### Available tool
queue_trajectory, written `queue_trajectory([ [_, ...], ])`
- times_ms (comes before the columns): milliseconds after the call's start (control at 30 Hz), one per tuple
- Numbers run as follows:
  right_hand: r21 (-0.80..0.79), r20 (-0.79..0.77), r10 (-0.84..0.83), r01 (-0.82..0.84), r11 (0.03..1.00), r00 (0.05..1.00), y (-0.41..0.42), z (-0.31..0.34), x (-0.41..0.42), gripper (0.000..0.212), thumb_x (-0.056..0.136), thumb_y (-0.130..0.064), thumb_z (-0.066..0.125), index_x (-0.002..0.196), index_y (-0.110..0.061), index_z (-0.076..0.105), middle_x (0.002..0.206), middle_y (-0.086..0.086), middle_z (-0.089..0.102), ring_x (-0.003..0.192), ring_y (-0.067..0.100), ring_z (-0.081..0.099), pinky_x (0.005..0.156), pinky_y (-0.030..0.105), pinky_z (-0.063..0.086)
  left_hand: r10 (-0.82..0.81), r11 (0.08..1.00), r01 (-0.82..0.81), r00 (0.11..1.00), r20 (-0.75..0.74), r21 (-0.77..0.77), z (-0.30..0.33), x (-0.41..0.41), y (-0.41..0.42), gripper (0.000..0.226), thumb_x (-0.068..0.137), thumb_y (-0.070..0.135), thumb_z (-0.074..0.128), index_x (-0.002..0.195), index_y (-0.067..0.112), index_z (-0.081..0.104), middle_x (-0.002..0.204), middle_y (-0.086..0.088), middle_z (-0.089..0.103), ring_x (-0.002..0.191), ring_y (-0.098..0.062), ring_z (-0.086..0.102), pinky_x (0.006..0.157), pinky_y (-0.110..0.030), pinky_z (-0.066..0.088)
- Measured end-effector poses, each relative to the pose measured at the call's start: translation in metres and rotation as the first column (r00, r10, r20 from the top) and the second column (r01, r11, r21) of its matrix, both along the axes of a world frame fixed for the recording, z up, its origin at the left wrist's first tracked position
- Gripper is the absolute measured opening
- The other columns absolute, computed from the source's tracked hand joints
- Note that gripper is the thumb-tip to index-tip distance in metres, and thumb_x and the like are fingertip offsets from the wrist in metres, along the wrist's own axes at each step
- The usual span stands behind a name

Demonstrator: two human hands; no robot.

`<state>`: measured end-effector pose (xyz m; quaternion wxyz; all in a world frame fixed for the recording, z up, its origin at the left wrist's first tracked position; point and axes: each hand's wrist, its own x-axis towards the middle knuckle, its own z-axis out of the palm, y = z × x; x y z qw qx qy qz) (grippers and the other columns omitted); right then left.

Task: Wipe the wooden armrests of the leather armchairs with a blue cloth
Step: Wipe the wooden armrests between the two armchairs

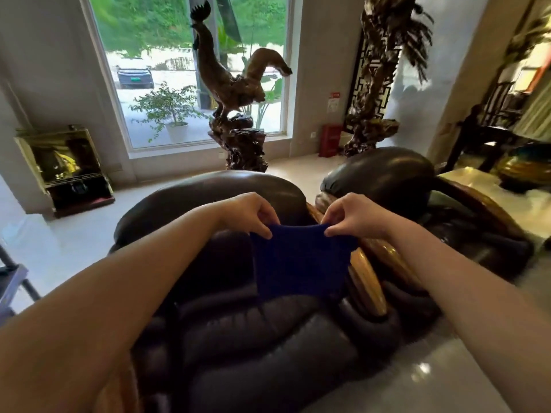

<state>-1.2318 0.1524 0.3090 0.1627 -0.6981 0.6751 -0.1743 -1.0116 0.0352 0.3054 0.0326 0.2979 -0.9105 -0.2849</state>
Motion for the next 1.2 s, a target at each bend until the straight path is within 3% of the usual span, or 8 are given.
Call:
queue_trajectory([
  [167,0.009,0.048,-0.056,0.055,0.998,0.997,0.043,0.005,-0.068,0.011,0.077,-0.017,0.07,0.084,-0.024,0.071,0.083,-0.007,0.068,0.082,0.007,0.064,0.071,0.021,0.054,-0.065,0.998,0.065,0.998,-0.003,0.005,0.009,-0.075,0.03,0.022,0.074,0.01,0.071,0.087,0.028,0.071,0.074,0.011,0.068,0.069,-0.003,0.063,0.08,-0.035,0.056],
  [300,-0.001,0.049,-0.108,0.108,0.994,0.993,0.05,-0.004,-0.125,0.012,0.078,-0.016,0.068,0.084,-0.026,0.07,0.082,-0.009,0.068,0.082,0.007,0.064,0.07,0.022,0.053,-0.081,0.997,0.082,0.996,-0.025,0.007,0.002,-0.135,0.032,0.022,0.075,0.007,0.07,0.095,0.015,0.071,0.085,-0.002,0.071,0.077,-0.012,0.064,0.083,-0.037,0.056],
  [400,-0.001,0.039,-0.14,0.14,0.99,0.989,0.043,-0.014,-0.168,0.011,0.079,-0.017,0.067,0.084,-0.027,0.069,0.082,-0.011,0.066,0.082,0.006,0.063,0.067,0.021,0.052,-0.08,0.997,0.08,0.996,-0.028,-0.013,-0.007,-0.18,0.022,0.023,0.074,0.008,0.071,0.097,0.012,0.072,0.091,-0.009,0.073,0.079,-0.015,0.064,0.084,-0.035,0.054],
  [567,-0.005,0.049,-0.172,0.173,0.985,0.984,0.01,-0.03,-0.241,0.012,0.079,-0.015,0.067,0.083,-0.026,0.069,0.08,-0.009,0.067,0.08,0.007,0.064,0.071,0.025,0.055,-0.073,0.997,0.074,0.996,-0.053,0.013,-0.026,-0.255,-0.012,0.025,0.075,0.009,0.071,0.099,0.014,0.072,0.095,-0.008,0.073,0.086,-0.017,0.067,0.082,-0.028,0.054],
  [733,0.022,0.076,-0.183,0.182,0.983,0.98,-0.028,-0.04,-0.306,0.012,0.08,-0.013,0.065,0.084,-0.025,0.068,0.081,-0.007,0.068,0.08,0.007,0.065,0.07,0.025,0.055,-0.018,1.0,0.02,0.998,-0.064,0.019,-0.036,-0.32,-0.044,0.026,0.075,0.008,0.07,0.101,0.011,0.07,0.098,-0.008,0.072,0.09,-0.02,0.066,0.088,-0.032,0.052],
  [933,0.069,0.112,-0.106,0.099,0.993,0.988,-0.067,-0.07,-0.371,0.013,0.081,-0.014,0.065,0.086,-0.026,0.066,0.082,-0.009,0.066,0.08,0.006,0.064,0.067,0.021,0.054,0.063,0.996,-0.059,0.996,-0.063,0.061,-0.063,-0.376,-0.067,0.026,0.077,0.005,0.067,0.102,0.013,0.071,0.096,-0.007,0.072,0.083,-0.012,0.065,0.078,-0.02,0.05],
  [1067,0.104,0.121,-0.051,0.039,0.994,0.991,-0.096,-0.11,-0.414,0.011,0.081,-0.014,0.065,0.089,-0.022,0.068,0.084,-0.009,0.067,0.081,0.007,0.064,0.067,0.021,0.054,0.169,0.982,-0.164,0.984,-0.049,0.094,-0.102,-0.409,-0.077,0.022,0.076,0.008,0.069,0.098,0.012,0.072,0.095,-0.006,0.073,0.087,-0.016,0.067,0.085,-0.031,0.053],
  [1200,0.158,0.088,0.07,-0.083,0.984,0.994,-0.135,-0.163,-0.465,0.013,0.079,-0.013,0.065,0.089,-0.018,0.071,0.086,-0.005,0.069,0.082,0.008,0.064,0.072,0.023,0.053,0.307,0.946,-0.303,0.952,-0.011,0.119,-0.158,-0.448,-0.083,0.022,0.074,0.007,0.069,0.095,0.014,0.073,0.093,-0.006,0.073,0.086,-0.016,0.067,0.083,-0.031,0.054],
])
